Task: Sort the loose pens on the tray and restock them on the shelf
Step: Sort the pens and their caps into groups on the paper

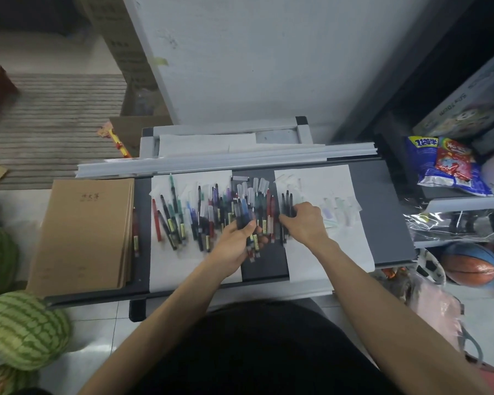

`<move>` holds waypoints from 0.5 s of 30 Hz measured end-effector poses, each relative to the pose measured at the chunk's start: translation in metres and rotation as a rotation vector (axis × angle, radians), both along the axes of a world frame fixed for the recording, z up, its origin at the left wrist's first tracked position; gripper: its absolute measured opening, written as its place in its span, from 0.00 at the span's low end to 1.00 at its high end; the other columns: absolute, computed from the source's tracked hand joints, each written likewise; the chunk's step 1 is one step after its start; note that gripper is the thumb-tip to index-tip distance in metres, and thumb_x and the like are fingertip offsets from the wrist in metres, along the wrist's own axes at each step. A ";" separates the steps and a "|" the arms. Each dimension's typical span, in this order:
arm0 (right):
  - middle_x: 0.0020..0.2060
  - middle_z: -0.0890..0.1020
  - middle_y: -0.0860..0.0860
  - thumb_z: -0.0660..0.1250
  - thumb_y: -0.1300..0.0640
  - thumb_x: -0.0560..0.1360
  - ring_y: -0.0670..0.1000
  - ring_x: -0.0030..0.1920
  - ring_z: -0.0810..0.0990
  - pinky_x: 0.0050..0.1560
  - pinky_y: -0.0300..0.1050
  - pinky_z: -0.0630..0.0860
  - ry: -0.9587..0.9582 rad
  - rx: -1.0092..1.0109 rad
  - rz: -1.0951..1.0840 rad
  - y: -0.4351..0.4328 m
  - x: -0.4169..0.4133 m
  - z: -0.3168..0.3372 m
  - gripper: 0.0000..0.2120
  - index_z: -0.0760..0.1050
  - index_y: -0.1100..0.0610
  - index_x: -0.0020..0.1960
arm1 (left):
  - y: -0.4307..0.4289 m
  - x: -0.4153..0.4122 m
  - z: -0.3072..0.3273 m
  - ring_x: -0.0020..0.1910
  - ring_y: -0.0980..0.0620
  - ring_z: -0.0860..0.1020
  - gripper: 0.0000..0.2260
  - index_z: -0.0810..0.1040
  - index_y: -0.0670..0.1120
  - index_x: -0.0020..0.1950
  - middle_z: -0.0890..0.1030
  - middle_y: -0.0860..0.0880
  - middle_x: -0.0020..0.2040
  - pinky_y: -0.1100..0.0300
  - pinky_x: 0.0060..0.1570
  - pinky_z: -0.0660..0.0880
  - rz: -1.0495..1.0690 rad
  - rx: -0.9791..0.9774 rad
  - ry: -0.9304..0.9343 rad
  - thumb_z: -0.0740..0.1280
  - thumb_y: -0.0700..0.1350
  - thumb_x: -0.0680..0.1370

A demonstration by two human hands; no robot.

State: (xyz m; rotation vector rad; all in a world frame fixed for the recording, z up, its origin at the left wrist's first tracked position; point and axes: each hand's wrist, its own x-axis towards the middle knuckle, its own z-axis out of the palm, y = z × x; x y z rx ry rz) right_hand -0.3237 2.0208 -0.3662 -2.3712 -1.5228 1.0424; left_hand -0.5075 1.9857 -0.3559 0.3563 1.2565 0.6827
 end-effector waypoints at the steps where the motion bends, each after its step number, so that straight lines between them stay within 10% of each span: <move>1: 0.29 0.75 0.52 0.71 0.50 0.77 0.53 0.32 0.74 0.28 0.42 0.64 0.013 0.009 0.000 -0.002 0.001 0.000 0.21 0.68 0.57 0.31 | 0.001 0.001 0.001 0.42 0.46 0.82 0.08 0.78 0.38 0.61 0.79 0.45 0.45 0.50 0.51 0.80 -0.021 0.012 0.007 0.63 0.40 0.86; 10: 0.48 0.82 0.55 0.61 0.50 0.85 0.57 0.48 0.79 0.48 0.47 0.70 0.214 0.046 -0.039 -0.012 0.007 0.001 0.15 0.76 0.61 0.53 | 0.008 0.010 0.004 0.47 0.48 0.84 0.03 0.77 0.49 0.58 0.84 0.47 0.50 0.50 0.61 0.79 -0.115 0.061 0.073 0.65 0.43 0.85; 15: 0.52 0.81 0.54 0.58 0.51 0.86 0.55 0.53 0.79 0.53 0.48 0.71 0.334 0.141 -0.062 -0.032 -0.003 0.000 0.12 0.74 0.59 0.57 | -0.003 0.014 -0.010 0.53 0.56 0.83 0.07 0.72 0.52 0.64 0.86 0.47 0.53 0.54 0.55 0.77 -0.307 0.460 0.394 0.61 0.50 0.87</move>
